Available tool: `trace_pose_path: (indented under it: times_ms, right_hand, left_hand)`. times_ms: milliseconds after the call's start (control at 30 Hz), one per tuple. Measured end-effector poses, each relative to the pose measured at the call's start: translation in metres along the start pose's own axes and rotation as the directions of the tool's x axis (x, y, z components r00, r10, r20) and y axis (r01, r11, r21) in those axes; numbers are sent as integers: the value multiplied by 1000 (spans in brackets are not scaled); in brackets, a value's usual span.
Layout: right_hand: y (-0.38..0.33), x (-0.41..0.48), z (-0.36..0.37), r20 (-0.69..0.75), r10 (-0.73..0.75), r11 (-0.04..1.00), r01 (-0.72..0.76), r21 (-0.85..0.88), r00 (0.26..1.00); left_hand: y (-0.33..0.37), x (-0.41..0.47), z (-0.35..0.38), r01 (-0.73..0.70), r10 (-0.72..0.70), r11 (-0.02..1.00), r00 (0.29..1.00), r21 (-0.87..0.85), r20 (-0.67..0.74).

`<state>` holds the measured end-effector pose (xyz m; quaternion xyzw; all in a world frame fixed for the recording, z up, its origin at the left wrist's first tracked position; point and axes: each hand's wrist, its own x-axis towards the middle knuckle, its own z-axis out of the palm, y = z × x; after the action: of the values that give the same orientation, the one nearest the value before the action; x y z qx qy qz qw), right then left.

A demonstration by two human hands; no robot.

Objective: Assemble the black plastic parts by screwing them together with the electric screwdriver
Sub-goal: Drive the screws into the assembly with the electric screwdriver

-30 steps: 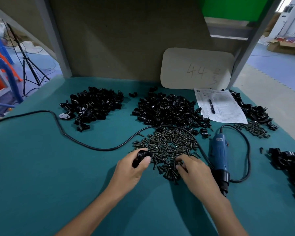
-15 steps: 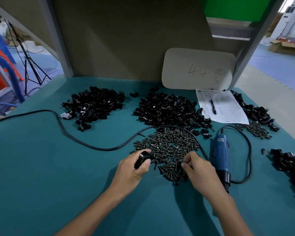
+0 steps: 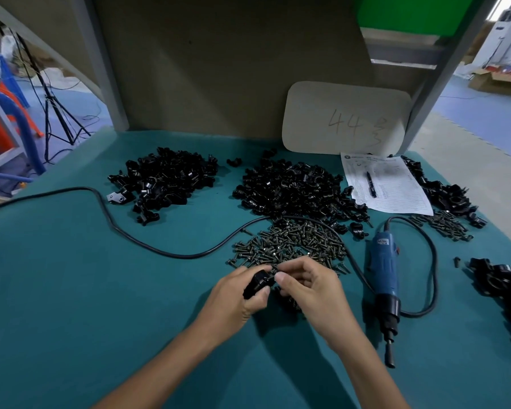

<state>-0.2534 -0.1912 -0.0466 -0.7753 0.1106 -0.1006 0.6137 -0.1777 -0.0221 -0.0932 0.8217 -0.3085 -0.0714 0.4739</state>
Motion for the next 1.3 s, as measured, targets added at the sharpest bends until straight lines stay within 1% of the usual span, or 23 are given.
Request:
trace_pose_path:
  times_ms: [100, 133, 300, 367, 433, 500, 567, 667, 700, 833, 900, 1033, 1167, 1300]
  right_hand:
    - [1, 0, -1, 49, -9, 1000, 9, 3, 999]
    - [1, 0, -2, 63, -13, 1000, 15, -22, 998]
    - [3, 2, -7, 119, -19, 963, 50, -265, 993]
    - [2, 2, -6, 118, -19, 924, 63, -378, 993]
    - [3, 3, -4, 127, -51, 849, 110, -516, 991]
    - [3, 2, 0, 135, -77, 783, 143, -605, 988]
    - [3, 2, 0, 120, -84, 779, 141, -610, 989]
    - [3, 8, -3, 100, -32, 847, 80, -526, 994]
    - [3, 10, -4, 111, -15, 852, 71, -519, 994]
    - [3, 20, -2, 167, 15, 806, 87, -585, 986]
    - [4, 22, -2, 161, 20, 817, 77, -571, 987]
    - [6, 24, -1, 184, 44, 839, 64, -541, 982]
    - [7, 26, 2, 198, 5, 821, 109, -560, 980]
    - [7, 24, 3, 167, 3, 802, 98, -590, 986]
  left_hand:
    - [1, 0, 0, -23, 21, 999, 999, 47, 34]
    - [1, 0, 1, -28, 25, 998, 999, 60, 41]
    - [5, -2, 1, -31, 26, 991, 999, 133, 45]
    - [7, -3, 0, -43, 36, 988, 998, 147, 47]
    - [9, -3, 0, -55, 45, 983, 997, 173, 59]
    - [11, 0, -1, -51, 36, 976, 997, 214, 74]
    - [11, 6, -4, -52, 26, 954, 995, 296, 91]
    - [8, 18, -9, -98, 53, 904, 992, 416, 118]
    - [7, 22, -10, -122, 71, 888, 989, 444, 129]
    - [3, 33, -11, -257, 184, 785, 966, 564, 183]
    - [0, 35, -12, -301, 253, 756, 953, 582, 166]
    - [-2, 34, -13, -293, 263, 785, 955, 546, 134]
    - [1, 32, -13, -254, 221, 810, 967, 529, 125]
    - [1, 31, -12, -268, 238, 786, 963, 557, 126]
